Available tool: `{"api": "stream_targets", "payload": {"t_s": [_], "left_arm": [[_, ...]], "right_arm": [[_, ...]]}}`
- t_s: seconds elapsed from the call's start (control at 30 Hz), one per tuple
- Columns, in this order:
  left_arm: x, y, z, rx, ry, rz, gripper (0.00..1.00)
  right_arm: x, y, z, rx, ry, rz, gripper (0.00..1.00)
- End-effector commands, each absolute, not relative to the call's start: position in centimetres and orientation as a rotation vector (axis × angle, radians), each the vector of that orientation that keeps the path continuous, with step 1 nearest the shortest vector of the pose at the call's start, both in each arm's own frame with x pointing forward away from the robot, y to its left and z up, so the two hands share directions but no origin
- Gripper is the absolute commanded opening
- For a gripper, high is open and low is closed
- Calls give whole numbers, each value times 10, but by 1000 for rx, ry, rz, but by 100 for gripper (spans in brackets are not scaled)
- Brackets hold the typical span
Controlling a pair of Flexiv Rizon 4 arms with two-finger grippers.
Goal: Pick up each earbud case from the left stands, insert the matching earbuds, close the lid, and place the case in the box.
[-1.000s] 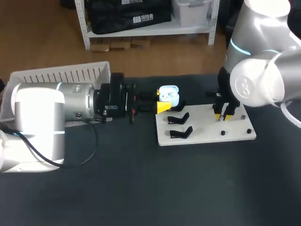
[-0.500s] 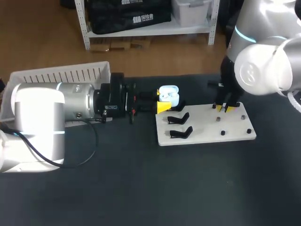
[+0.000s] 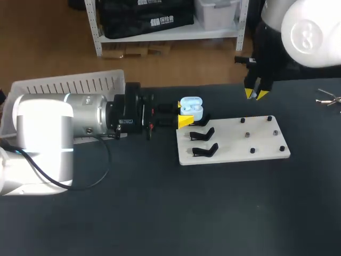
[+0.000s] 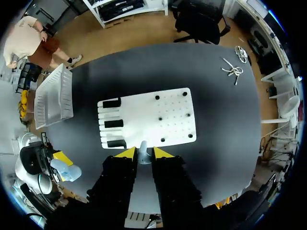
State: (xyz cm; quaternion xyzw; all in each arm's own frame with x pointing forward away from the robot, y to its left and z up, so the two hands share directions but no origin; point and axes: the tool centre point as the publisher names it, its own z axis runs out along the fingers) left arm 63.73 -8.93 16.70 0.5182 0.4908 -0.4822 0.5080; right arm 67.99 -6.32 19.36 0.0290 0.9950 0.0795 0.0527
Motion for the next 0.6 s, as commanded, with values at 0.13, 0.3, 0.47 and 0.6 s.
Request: {"api": "stream_targets", "payload": {"t_s": [0.13,0.3,0.47,0.6], "left_arm": [[638,-90,166,1248,1180,-1162,0],[638,-90,166,1248,1180,-1162,0],[638,-90,166,1248,1180,-1162,0],[638,-90,166,1248,1180,-1162,0]], "right_arm": [[635,-24,249,-23,2970,184,0],[624,9,248,-160,3020,142,0],[618,37,246,-260,3064,155,0],[617,51,246,-306,3079,156,0]]}}
